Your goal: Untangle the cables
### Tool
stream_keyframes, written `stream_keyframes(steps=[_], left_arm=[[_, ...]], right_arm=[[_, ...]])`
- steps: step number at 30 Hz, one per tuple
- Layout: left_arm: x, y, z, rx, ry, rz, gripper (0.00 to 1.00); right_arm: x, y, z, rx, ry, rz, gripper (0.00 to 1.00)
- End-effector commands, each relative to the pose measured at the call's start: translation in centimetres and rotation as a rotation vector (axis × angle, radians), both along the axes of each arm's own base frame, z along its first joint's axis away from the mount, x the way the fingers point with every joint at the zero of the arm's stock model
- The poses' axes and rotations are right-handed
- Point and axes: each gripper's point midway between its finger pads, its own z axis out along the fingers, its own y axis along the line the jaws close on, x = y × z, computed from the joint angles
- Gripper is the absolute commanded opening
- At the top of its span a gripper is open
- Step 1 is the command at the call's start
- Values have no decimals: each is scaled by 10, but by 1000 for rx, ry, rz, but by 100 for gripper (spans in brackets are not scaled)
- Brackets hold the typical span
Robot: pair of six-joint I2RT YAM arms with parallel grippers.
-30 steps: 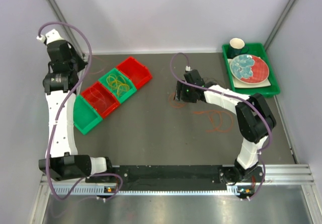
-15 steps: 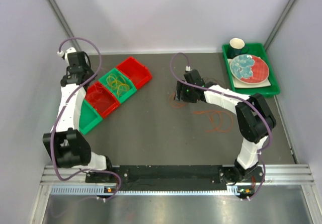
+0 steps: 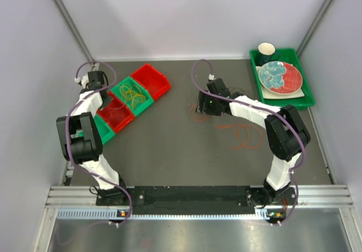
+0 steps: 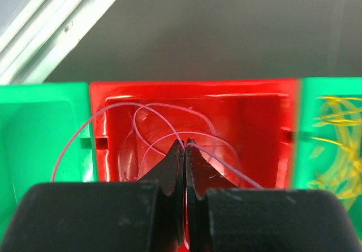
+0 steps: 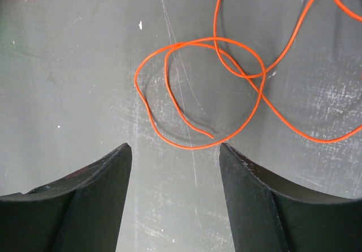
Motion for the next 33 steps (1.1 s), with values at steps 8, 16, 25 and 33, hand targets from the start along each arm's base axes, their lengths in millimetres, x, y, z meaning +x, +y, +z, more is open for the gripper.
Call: stream_keyframes(steps=[8,16,25,33], left_arm=[[-11,17,-47,37,116,121,0],[1,-9,-65,-94,136,12,0],[29,-57,-85,-233,132,-162,0],[61,-109,-78,-244,107,-301,0]], right_arm=[[9,2,3,14,-32,-6,63],[8,1,4,13,-33,-7,63],[6,-1,4,6,-31,-10,63],[7,-4,5,0,-34,-17,63]])
